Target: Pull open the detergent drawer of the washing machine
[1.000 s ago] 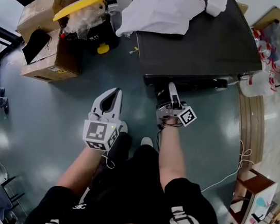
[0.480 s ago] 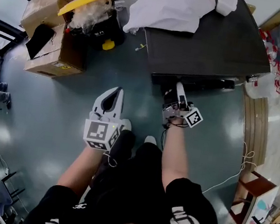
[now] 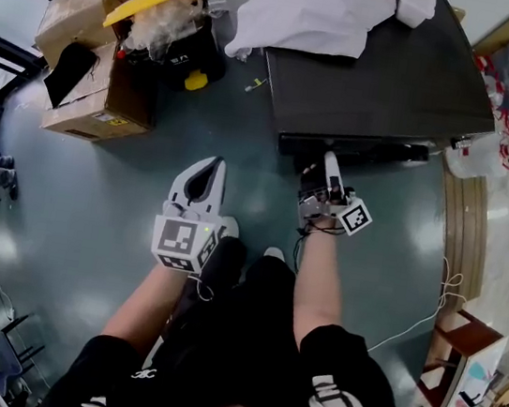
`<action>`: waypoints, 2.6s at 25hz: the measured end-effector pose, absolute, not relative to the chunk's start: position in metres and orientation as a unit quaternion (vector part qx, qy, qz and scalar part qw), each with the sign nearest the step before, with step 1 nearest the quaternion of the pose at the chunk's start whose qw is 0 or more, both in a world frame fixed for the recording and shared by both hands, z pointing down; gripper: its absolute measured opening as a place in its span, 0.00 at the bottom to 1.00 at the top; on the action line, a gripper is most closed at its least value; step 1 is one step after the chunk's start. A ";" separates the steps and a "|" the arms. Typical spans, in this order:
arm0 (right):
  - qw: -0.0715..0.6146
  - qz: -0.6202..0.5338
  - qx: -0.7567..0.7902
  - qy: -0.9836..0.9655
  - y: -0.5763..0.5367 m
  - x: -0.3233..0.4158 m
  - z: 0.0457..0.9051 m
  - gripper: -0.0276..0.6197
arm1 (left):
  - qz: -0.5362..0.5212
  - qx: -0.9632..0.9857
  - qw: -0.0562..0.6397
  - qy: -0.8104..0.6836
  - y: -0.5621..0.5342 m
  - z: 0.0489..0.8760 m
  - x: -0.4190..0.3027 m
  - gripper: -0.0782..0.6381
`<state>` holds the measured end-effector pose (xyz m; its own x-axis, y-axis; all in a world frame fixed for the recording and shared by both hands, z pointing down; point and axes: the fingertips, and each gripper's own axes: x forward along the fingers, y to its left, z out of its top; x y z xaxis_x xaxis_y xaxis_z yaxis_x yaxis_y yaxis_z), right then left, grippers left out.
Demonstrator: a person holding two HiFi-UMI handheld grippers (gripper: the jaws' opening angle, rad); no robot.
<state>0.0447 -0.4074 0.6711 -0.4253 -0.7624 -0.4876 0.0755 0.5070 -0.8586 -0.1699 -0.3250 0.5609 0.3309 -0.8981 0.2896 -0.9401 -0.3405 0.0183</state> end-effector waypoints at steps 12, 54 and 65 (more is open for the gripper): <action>0.473 -0.437 -0.248 0.724 -0.393 0.053 0.668 0.23 | 0.109 0.816 0.098 -0.560 -0.323 0.549 -0.164 0.11; 0.460 -0.476 -0.256 0.705 -0.228 0.108 0.673 0.23 | 0.096 0.808 0.101 -0.572 -0.177 0.502 -0.105 0.11; 0.454 -0.485 -0.256 0.702 -0.184 0.124 0.672 0.23 | 0.092 0.803 0.088 -0.582 -0.131 0.480 -0.100 0.11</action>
<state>0.1239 -0.1845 0.6718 -0.4562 -0.8003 -0.3891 0.0811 0.3980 -0.9138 -0.1001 -0.1313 0.4796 0.3048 -0.9190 0.2502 -0.9513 -0.3064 0.0334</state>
